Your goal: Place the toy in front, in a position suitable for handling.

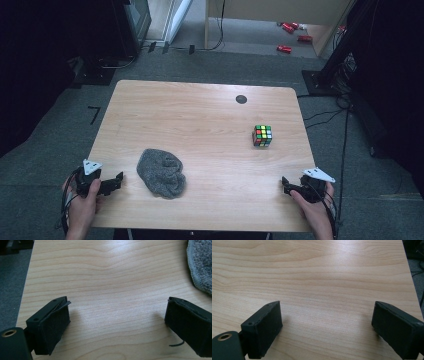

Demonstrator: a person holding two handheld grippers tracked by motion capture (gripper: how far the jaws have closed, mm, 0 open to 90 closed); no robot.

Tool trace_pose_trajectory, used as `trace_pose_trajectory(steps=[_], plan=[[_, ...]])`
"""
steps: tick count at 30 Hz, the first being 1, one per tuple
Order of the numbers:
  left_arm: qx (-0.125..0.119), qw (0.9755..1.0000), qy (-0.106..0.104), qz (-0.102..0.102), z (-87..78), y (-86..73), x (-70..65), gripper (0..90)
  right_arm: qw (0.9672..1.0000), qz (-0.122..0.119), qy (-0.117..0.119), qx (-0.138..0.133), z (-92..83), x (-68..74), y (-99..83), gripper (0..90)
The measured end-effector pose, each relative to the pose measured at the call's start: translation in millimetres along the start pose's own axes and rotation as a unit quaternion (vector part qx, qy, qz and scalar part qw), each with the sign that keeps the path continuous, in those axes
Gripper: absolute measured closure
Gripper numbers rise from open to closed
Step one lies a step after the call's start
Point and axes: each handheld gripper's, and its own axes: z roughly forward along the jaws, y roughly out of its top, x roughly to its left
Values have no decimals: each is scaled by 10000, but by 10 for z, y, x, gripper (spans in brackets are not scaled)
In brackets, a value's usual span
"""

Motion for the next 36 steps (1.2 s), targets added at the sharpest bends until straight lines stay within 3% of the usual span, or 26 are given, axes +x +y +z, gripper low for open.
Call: trace_pose_trajectory(steps=[3, 6, 10, 21, 27, 30, 36], plan=[[194, 9993, -252, 180, -28, 3, -15, 28, 10000, 11, -2, 7, -1, 1, 0, 91], [45, 9990, -446, -70, -40, 28, -16, 10, 10000, 13, 10, 20, 4, 1, 5, 84], [-175, 9982, -553, -119, -76, 71, -63, 10, 10000, 3, 3, 31, 14, -1, 12, 69], [-454, 9943, -965, 29, -139, 228, -283, 10, 9997, 25, -21, 249, 39, -41, 76, 37], [-591, 9905, -1235, 91, -189, 325, -376, 10, 9996, 93, -65, 259, 46, -41, 86, 37], [-610, 9886, -1369, 140, -193, 365, -431, 10, 9997, 85, -77, 233, 55, -44, 88, 37], [-552, 9870, -1469, 353, -157, 453, -597, 10, 9998, 114, -111, 143, 67, -30, 76, 36]])
